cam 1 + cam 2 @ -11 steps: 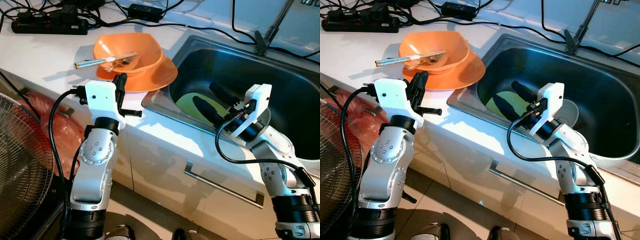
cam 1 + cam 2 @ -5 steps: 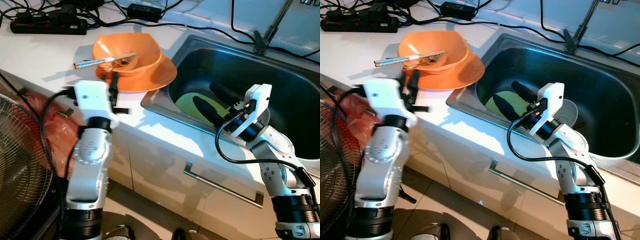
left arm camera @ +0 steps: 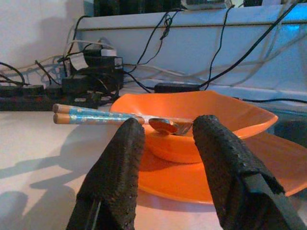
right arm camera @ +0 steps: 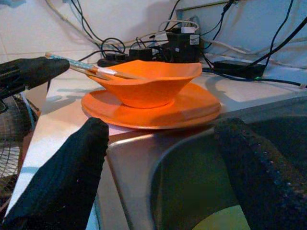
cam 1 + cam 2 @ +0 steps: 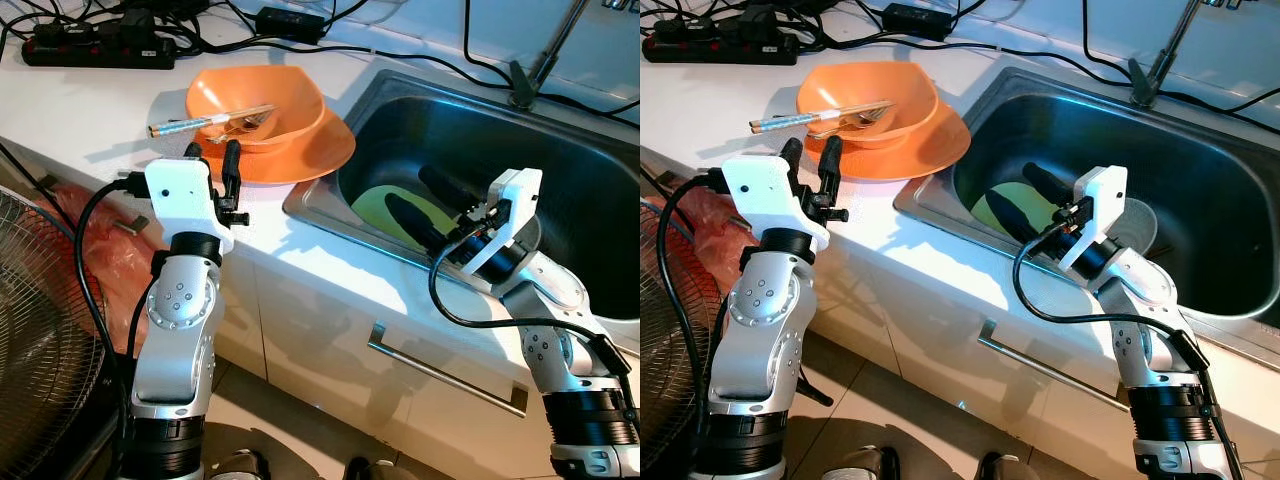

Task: Kitchen organization

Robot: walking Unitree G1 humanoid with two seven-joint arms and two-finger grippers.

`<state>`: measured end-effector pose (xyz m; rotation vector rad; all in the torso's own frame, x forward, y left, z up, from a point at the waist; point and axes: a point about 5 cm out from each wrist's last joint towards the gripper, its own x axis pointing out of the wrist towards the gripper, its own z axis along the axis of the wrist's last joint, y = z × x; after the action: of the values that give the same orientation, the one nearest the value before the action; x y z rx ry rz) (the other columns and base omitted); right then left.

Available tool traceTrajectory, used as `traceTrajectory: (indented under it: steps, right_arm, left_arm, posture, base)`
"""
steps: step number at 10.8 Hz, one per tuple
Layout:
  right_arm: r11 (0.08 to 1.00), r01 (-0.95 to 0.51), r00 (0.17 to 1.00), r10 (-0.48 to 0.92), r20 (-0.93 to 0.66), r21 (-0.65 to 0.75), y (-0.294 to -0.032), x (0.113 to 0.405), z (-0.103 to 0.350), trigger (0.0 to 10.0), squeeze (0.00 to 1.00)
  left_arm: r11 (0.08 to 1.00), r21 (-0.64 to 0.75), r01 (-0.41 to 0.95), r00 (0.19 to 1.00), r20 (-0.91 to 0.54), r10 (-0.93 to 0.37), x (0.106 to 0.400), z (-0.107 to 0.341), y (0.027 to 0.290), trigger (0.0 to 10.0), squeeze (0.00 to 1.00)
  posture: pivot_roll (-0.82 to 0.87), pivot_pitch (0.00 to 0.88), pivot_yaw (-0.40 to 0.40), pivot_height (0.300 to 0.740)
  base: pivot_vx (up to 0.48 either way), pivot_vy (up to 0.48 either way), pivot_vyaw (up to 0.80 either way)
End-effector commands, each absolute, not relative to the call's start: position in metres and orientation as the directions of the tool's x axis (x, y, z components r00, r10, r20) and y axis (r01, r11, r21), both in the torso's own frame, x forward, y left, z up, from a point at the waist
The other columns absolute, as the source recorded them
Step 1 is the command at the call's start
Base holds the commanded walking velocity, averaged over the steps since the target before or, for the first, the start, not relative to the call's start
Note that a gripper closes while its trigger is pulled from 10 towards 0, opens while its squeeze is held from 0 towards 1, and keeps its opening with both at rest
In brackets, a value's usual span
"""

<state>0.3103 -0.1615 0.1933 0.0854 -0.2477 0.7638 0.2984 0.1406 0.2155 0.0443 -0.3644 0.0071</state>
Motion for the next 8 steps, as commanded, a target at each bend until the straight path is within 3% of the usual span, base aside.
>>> traceTrajectory:
  steps: [1, 2, 4, 5, 8]
  right_arm:
    - [0.721, -0.692, 0.694, 0.675, 0.251, -0.022, -0.163, 0.308, 0.193, 10.0, 0.00]
    - [0.721, -0.693, 0.694, 0.675, 0.250, -0.023, -0.163, 0.308, 0.193, 10.0, 0.00]
    - [0.722, -0.691, 0.696, 0.674, 0.248, -0.024, -0.163, 0.308, 0.193, 10.0, 0.00]
    - [0.722, -0.692, 0.696, 0.674, 0.248, -0.023, -0.163, 0.308, 0.193, 10.0, 0.00]
    - [0.720, -0.694, 0.694, 0.676, 0.249, -0.021, -0.161, 0.307, 0.192, 10.0, 0.00]
  left_arm:
    - [0.998, 0.056, -0.008, 0.931, 0.365, -0.013, 0.299, 0.218, 0.137, 10.0, 0.00]
    - [0.998, 0.054, -0.016, 0.928, 0.372, -0.005, 0.300, 0.219, 0.140, 10.0, 1.00]
    - [0.996, 0.084, -0.036, 0.926, 0.378, 0.002, 0.304, 0.221, 0.142, 10.0, 1.00]
    - [0.992, 0.123, -0.031, 0.928, 0.372, -0.018, 0.310, 0.222, 0.141, 10.0, 0.00]
    - [0.986, 0.166, -0.024, 0.926, 0.376, -0.041, 0.320, 0.224, 0.141, 10.0, 0.00]
  posture:
    - [0.08, 0.152, -0.058, 0.740]
    - [0.08, 0.150, -0.057, 0.740]
    - [0.08, 0.148, -0.058, 0.740]
    - [0.08, 0.148, -0.058, 0.740]
    - [0.08, 0.148, -0.058, 0.740]
  base:
    - [0.000, 0.000, 0.00]
    - [0.000, 0.000, 0.00]
    - [0.000, 0.000, 0.00]
    - [0.000, 0.000, 0.00]
    - [0.000, 0.000, 0.00]
